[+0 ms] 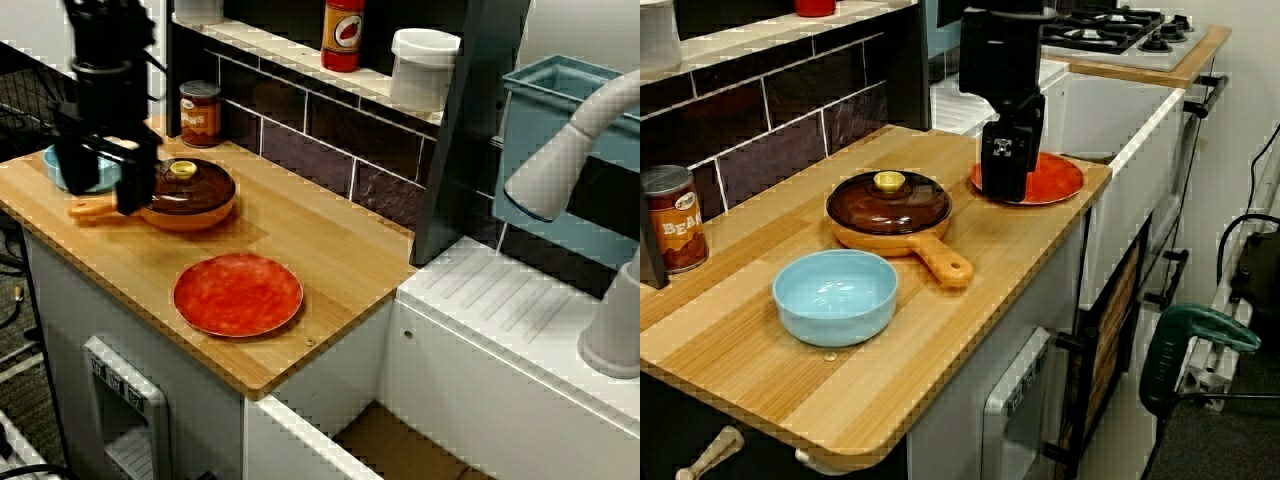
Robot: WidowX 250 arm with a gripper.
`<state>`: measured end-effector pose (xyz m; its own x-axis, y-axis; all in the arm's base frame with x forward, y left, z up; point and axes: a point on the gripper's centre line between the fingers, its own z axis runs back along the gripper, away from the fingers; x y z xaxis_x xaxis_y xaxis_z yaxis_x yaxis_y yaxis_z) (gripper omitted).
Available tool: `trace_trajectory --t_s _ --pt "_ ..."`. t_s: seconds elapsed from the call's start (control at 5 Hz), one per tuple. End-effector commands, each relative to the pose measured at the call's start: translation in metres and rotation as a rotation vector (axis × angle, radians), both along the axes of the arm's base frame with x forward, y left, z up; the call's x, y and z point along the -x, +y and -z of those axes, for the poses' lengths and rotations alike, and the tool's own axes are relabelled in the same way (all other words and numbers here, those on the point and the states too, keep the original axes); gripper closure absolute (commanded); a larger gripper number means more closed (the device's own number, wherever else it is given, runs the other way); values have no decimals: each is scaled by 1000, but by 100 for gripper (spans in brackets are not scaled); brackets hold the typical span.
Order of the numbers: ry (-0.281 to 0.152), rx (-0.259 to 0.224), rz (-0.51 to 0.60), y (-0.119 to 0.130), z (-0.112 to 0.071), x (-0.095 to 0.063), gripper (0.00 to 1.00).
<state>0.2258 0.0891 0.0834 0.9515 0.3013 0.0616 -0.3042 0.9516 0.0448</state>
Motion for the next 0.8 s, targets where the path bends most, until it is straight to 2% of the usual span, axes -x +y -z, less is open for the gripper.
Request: trace_trajectory --t_s 0.0,0.2,0.4,0.6 --pt "-62 -20 -186 49 -15 10 0" --pt "-89 -60 -276 62 -15 10 0" --pt "-110 -52 -391 84 -13 6 0" --pt "-125 -33 -451 103 -11 2 0"
